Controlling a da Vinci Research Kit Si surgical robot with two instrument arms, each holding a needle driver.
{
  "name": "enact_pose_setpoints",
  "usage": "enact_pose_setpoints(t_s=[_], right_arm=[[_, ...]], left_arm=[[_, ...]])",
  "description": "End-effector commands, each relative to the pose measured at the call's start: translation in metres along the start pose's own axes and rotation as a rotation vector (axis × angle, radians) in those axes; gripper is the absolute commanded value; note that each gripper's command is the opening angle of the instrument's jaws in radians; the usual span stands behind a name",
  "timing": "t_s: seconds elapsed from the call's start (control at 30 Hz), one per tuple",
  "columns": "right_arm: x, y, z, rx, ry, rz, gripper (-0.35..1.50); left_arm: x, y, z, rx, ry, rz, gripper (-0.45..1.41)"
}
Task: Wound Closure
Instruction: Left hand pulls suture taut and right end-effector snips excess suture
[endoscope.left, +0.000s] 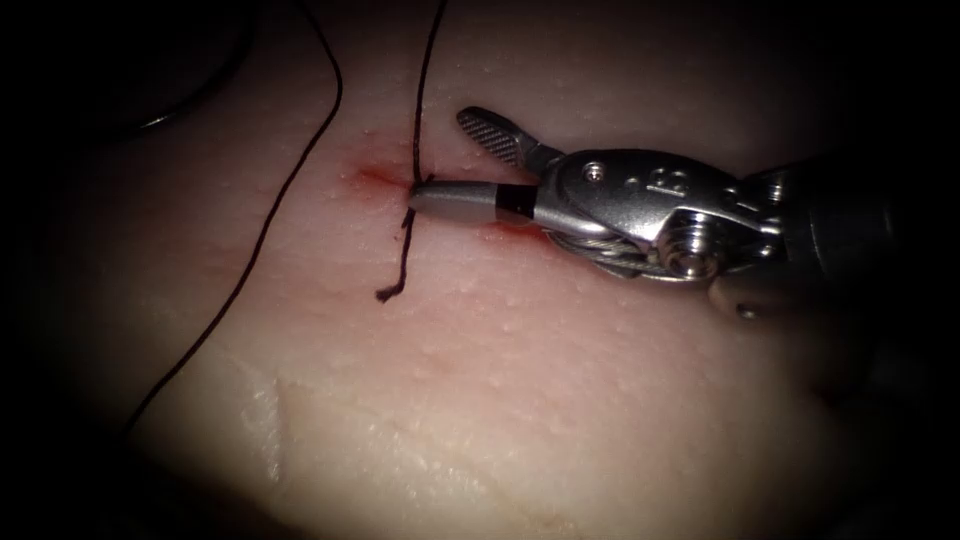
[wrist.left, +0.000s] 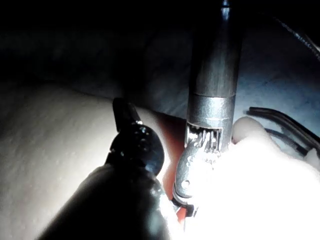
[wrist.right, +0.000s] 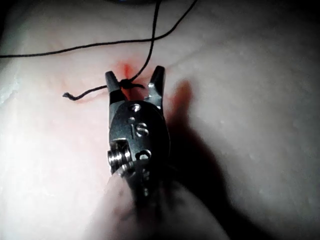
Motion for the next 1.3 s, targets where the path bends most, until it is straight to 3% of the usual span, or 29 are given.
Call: enact_pose_setpoints(t_s=[0.03, 0.33, 1.3], right_arm=[[-0.0007, -0.0001, 0.0007, 0.004, 0.005, 0.02, 1.11], [-0.0008, 0.0004, 0.0018, 0.042, 0.037, 0.063, 1.16], [0.0003, -0.0011, 0.0065, 0.09, 0.072, 0.056, 1.18]], left_arm=[[0.0002, 0.0004, 0.0003, -0.005, -0.001, -0.006, -0.45], [0.0035, 0.001, -0.0006, 0.001, 0.007, -0.002, -0.45], [0.0031, 0.0013, -0.0002, 0.003, 0.012, 0.022, -0.45]])
